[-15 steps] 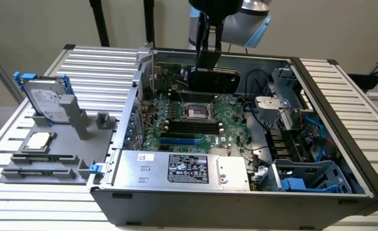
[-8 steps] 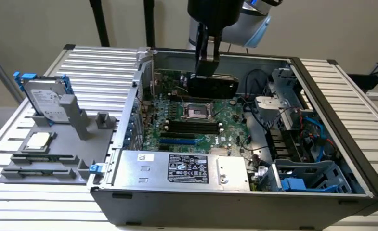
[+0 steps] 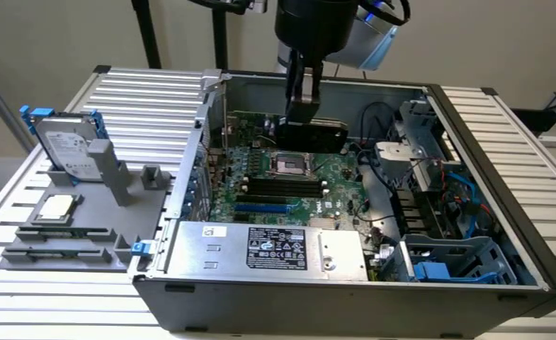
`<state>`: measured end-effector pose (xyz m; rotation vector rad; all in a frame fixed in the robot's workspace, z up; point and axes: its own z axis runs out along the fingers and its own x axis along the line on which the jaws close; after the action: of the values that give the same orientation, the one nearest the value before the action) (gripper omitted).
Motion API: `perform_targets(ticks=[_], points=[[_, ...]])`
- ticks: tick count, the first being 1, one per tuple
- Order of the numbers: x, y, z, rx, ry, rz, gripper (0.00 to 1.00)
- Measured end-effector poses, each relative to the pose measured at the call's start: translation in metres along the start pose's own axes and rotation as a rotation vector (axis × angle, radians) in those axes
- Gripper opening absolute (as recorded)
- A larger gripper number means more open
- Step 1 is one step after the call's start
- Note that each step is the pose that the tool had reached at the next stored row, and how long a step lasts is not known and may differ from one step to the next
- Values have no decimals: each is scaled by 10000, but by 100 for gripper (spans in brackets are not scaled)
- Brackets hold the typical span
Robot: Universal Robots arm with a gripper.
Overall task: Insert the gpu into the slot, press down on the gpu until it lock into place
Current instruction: 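Insert the gpu into the slot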
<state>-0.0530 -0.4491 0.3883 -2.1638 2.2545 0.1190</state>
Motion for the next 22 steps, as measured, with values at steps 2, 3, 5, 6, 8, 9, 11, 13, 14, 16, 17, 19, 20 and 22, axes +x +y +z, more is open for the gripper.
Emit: perform_targets(ticks=[2, 3, 5, 6, 8, 9, 11, 13, 14, 16, 17, 19, 20, 22], points=[[2, -1, 36, 1, 0, 0, 26], [5, -3, 72, 3, 0, -4, 26], [8, -5, 126, 6, 1, -12, 26], [9, -7, 144, 8, 0, -15, 26], [12, -9, 181, 13, 1, -25, 26], [13, -9, 199, 16, 1, -28, 26], [15, -11, 235, 22, 1, -37, 26], [17, -12, 271, 28, 0, -43, 26], [18, -13, 290, 31, 0, -45, 26], [21, -14, 326, 36, 1, -48, 26], [22, -15, 344, 38, 1, -48, 26], [24, -17, 380, 44, 0, -50, 26], [25, -18, 398, 46, 0, -50, 26], [28, -19, 434, 49, 1, -51, 26]])
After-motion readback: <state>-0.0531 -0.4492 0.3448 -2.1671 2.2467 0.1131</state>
